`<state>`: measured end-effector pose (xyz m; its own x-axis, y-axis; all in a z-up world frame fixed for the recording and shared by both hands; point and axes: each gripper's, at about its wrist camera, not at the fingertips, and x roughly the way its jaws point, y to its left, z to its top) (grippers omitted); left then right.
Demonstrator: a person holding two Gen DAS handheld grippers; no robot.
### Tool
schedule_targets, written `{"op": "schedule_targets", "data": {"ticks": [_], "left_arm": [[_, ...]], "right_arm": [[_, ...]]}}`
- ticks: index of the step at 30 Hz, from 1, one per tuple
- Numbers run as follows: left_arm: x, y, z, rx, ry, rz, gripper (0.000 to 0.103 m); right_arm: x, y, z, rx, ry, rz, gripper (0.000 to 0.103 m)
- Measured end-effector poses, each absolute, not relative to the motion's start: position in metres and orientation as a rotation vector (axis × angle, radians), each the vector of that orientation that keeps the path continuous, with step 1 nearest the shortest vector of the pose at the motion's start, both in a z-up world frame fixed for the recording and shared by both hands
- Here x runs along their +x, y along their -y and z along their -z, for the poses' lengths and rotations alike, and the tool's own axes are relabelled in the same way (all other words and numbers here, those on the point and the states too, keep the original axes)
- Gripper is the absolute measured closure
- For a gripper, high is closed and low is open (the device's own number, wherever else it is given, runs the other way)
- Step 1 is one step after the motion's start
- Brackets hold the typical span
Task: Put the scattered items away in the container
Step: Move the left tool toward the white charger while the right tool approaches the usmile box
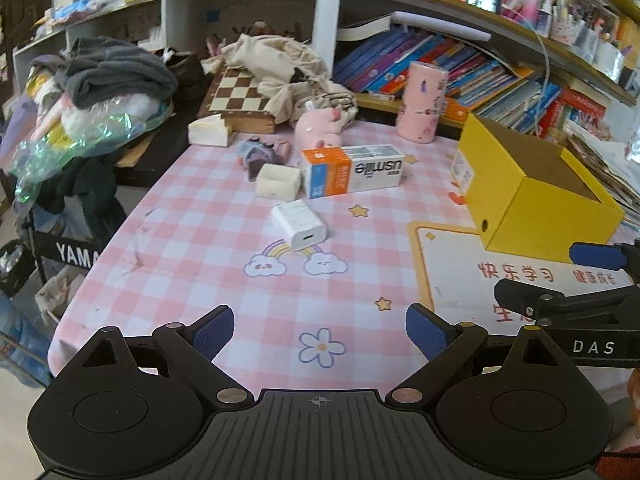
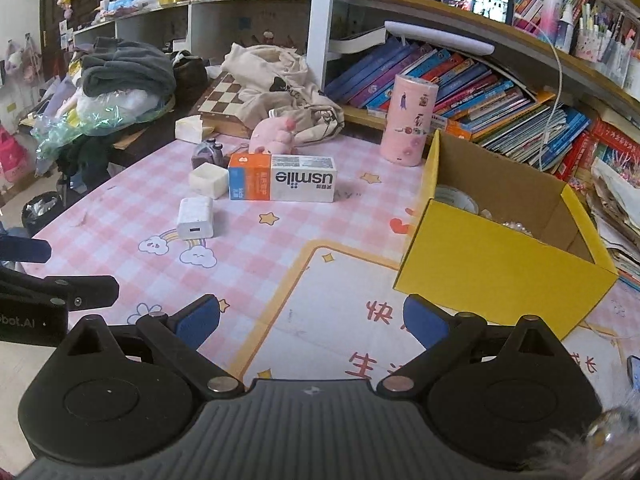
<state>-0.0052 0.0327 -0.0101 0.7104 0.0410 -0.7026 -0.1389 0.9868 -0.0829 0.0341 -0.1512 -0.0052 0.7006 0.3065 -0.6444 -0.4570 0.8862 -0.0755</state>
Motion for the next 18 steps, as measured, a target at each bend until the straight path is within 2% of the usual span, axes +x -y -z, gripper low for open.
{"op": "schedule_targets", "data": {"ticks": [18], "left_arm": [[0.058, -0.052, 0.034, -0.189, -0.841, -0.152, 0.008]], "right_arm": [[0.105, 0.123, 0.018, -0.283, -0.711, -0.496, 0.004]]}}
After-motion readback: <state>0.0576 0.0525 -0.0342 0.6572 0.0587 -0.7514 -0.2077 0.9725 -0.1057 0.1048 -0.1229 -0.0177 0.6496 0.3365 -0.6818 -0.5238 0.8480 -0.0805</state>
